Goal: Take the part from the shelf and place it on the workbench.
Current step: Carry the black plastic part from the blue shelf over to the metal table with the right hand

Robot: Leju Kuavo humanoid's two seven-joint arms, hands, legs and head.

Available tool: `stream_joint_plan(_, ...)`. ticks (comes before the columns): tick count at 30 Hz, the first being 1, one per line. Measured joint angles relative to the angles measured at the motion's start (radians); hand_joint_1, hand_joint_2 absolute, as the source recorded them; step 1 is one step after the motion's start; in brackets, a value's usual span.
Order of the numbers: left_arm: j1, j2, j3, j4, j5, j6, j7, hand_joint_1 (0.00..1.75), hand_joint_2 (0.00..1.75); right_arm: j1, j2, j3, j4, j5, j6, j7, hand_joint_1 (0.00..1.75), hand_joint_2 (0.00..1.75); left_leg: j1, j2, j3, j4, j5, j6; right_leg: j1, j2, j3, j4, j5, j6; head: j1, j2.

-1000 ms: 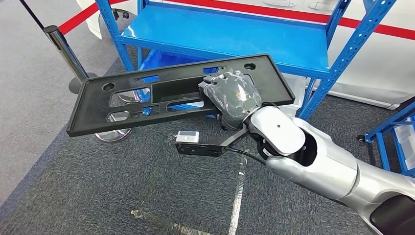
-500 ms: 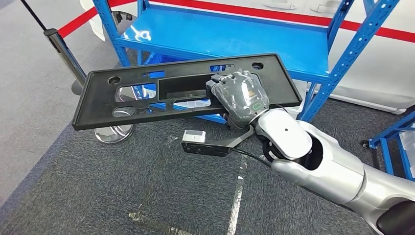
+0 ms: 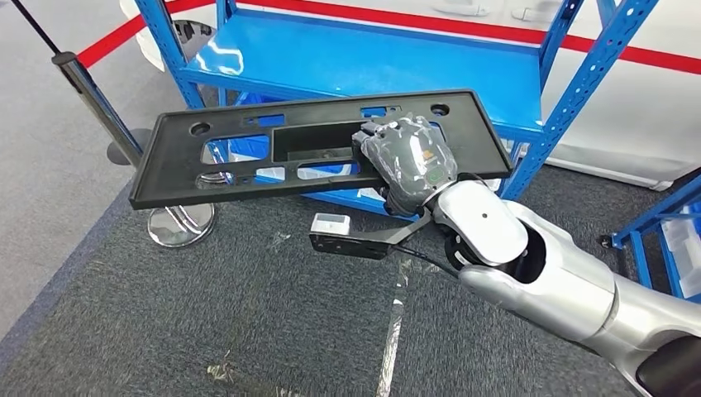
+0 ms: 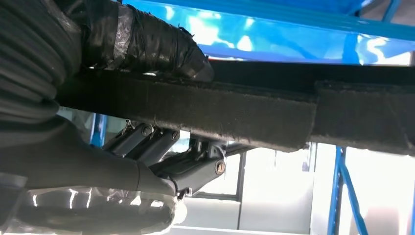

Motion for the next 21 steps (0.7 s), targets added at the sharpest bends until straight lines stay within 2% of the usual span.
stream_joint_plan(2, -0.002, 0.000, 0.000, 0.000, 0.000, 0.000, 0.000, 0.00, 1.75, 0.000, -0.001, 0.000, 0.000, 0.004, 0.001, -0.002, 1.75, 1.75, 0.002, -0.001, 0.005, -0.015, 0.002, 0.004, -0.001, -0.003, 0.001, -0.005, -0.001, 0.010, -0.001, 0.000)
stream_joint_plan(4, 0.000, -0.001, 0.000, 0.000, -0.001, -0.001, 0.000, 0.00, 1.75, -0.003, -0.001, 0.000, 0.000, 0.012, 0.005, -0.004, 1.75, 1.75, 0.007, -0.003, 0.016, -0.029, 0.006, 0.010, 0.001, -0.008, -0.010, 0.025, -0.024, 0.019, 0.001, 0.000)
stream_joint_plan(5, 0.000, -0.001, 0.000, 0.000, -0.001, -0.001, 0.000, 0.00, 1.75, -0.005, -0.002, 0.000, 0.000, 0.016, 0.007, -0.005, 1.75, 1.75, 0.009, -0.005, 0.021, -0.034, 0.007, 0.013, 0.002, -0.009, -0.031, 0.070, -0.049, 0.023, 0.002, 0.000)
stream_joint_plan(7, 0.001, -0.001, 0.000, 0.000, -0.002, -0.001, 0.000, 0.00, 1.75, -0.005, -0.002, 0.001, 0.000, 0.020, 0.011, -0.006, 1.75, 1.75, 0.008, -0.012, 0.022, -0.034, 0.006, 0.018, 0.001, -0.010, -0.095, 0.200, -0.103, 0.027, 0.003, 0.000)
stream_joint_plan(8, 0.001, -0.001, 0.000, 0.000, -0.003, -0.002, 0.000, 0.00, 1.75, -0.003, -0.002, 0.003, 0.000, 0.021, 0.012, -0.006, 1.75, 1.75, 0.007, -0.018, 0.022, -0.033, 0.006, 0.019, 0.000, -0.010, -0.123, 0.249, -0.114, 0.028, 0.003, 0.000)
stream_joint_plan(9, 0.001, -0.001, 0.000, 0.000, -0.003, -0.002, 0.000, 0.00, 1.75, 0.000, -0.002, 0.004, 0.000, 0.021, 0.013, -0.006, 1.75, 1.75, 0.007, -0.025, 0.021, -0.031, 0.005, 0.019, 0.000, -0.010, -0.135, 0.265, -0.107, 0.029, 0.003, 0.000)
stream_joint_plan(10, 0.000, -0.001, 0.000, 0.000, -0.003, -0.002, 0.000, 0.00, 1.75, 0.001, -0.002, 0.006, 0.000, 0.021, 0.013, -0.007, 1.75, 1.75, 0.007, -0.033, 0.021, -0.029, 0.004, 0.019, -0.001, -0.009, -0.129, 0.243, -0.082, 0.028, 0.003, 0.000)
stream_joint_plan(11, 0.000, -0.001, 0.000, 0.000, -0.004, -0.002, 0.000, 0.00, 1.75, 0.000, -0.002, 0.006, 0.000, 0.021, 0.013, -0.008, 1.75, 1.75, 0.007, -0.043, 0.021, -0.025, 0.002, 0.018, -0.002, -0.005, -0.107, 0.189, -0.045, 0.026, 0.003, 0.000)
stream_joint_plan(13, 0.000, -0.001, 0.000, 0.000, -0.004, -0.003, 0.000, 0.00, 1.75, -0.004, -0.002, 0.007, 0.000, 0.021, 0.013, -0.008, 1.75, 1.75, 0.007, -0.061, 0.017, -0.016, -0.003, 0.013, -0.005, 0.028, -0.050, 0.062, 0.010, 0.018, 0.003, 0.000)
stream_joint_plan(15, -0.002, -0.001, 0.000, 0.000, -0.004, -0.003, 0.000, 0.00, 1.75, -0.010, -0.002, 0.007, 0.000, 0.021, 0.013, -0.008, 1.75, 1.75, 0.008, -0.078, 0.007, -0.010, -0.004, 0.005, -0.004, 0.050, -0.022, 0.003, 0.020, 0.012, 0.003, 0.000)
stream_joint_plan(17, 0.000, -0.001, 0.000, 0.000, -0.003, -0.004, 0.000, 0.00, 1.75, -0.011, -0.002, 0.007, 0.000, 0.021, 0.013, -0.008, 1.75, 1.75, 0.010, -0.093, 0.001, -0.011, -0.002, -0.006, -0.005, 0.036, -0.017, -0.005, 0.020, 0.006, 0.003, 0.000)
stream_joint_plan(18, 0.002, -0.001, 0.000, 0.000, -0.002, -0.004, 0.001, 0.00, 1.75, -0.011, -0.002, 0.007, 0.000, 0.021, 0.013, -0.008, 1.75, 1.75, 0.010, -0.087, -0.003, -0.006, -0.006, -0.011, -0.007, 0.027, -0.014, -0.010, 0.022, 0.002, 0.002, 0.000)
stream_joint_plan(19, 0.004, -0.002, 0.000, 0.000, -0.002, -0.004, 0.001, 0.00, 1.75, -0.012, -0.001, 0.007, 0.000, 0.021, 0.013, -0.008, 1.75, 1.75, 0.009, -0.072, -0.012, 0.011, -0.018, -0.017, -0.009, 0.016, -0.010, -0.016, 0.024, -0.002, 0.000, 0.000)
stream_joint_plan(21, 0.003, -0.003, 0.000, 0.000, -0.001, -0.004, 0.001, 0.00, 1.75, -0.014, -0.001, 0.007, 0.000, 0.021, 0.013, -0.007, 1.75, 1.75, 0.010, -0.028, -0.056, 0.099, -0.065, -0.028, -0.012, -0.005, -0.004, -0.022, 0.025, -0.009, -0.004, 0.000)
